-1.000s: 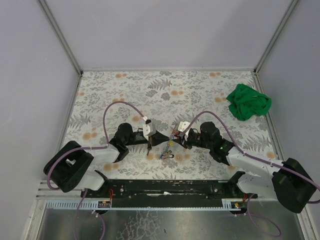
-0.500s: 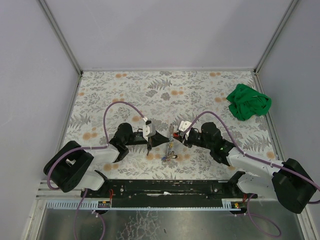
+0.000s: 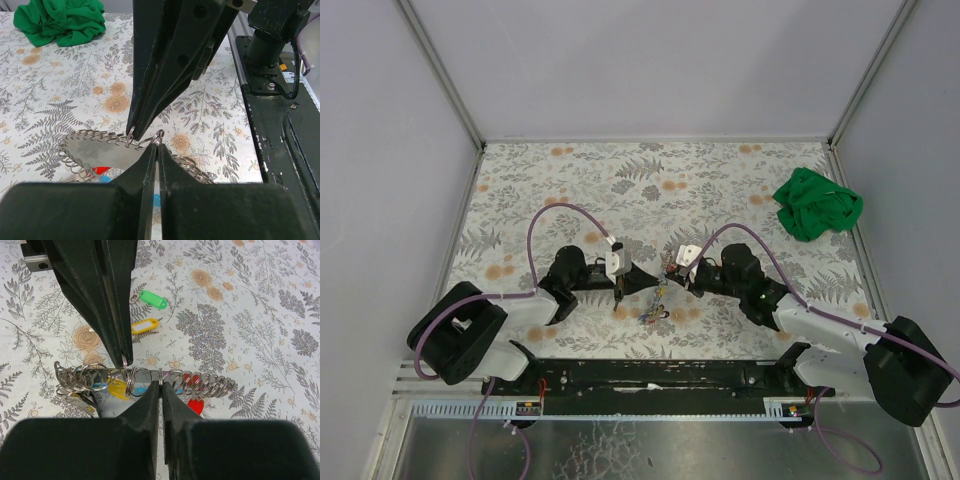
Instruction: Put the keys on the keyring
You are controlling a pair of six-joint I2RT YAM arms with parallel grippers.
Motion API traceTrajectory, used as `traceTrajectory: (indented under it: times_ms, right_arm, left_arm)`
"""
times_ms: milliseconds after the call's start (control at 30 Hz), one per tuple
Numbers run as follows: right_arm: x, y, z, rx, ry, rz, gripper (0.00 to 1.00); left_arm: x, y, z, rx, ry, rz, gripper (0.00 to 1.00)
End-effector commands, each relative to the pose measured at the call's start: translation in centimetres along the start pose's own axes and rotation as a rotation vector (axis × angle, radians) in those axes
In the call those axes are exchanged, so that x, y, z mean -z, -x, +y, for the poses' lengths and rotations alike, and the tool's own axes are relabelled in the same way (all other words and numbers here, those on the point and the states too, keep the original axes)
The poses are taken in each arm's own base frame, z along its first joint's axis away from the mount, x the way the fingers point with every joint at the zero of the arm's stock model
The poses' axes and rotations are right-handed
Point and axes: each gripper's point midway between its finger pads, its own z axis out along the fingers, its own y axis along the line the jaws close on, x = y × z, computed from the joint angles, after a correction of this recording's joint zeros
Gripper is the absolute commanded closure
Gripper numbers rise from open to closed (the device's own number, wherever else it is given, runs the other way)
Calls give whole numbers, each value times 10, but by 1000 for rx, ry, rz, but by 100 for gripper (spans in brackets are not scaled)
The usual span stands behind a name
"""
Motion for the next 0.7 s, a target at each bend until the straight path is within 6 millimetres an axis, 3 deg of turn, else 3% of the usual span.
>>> traceTrajectory:
  times_ms: [0, 267, 467, 667]
  right_arm:
    - [1, 27, -14, 48, -31, -50, 95]
    - [9, 42, -26, 92, -85, -69, 100]
    - [9, 51, -26, 126, -68, -111, 100]
    - [4, 57, -20, 134, -17, -156, 100]
  left_arm:
    - [1, 10, 0, -74, -12, -26, 96]
    - [2, 11, -7, -104, -36, -31, 74]
    - [8, 20, 17, -94, 134, -60, 72]
    - [5, 15, 26, -41, 171, -60, 72]
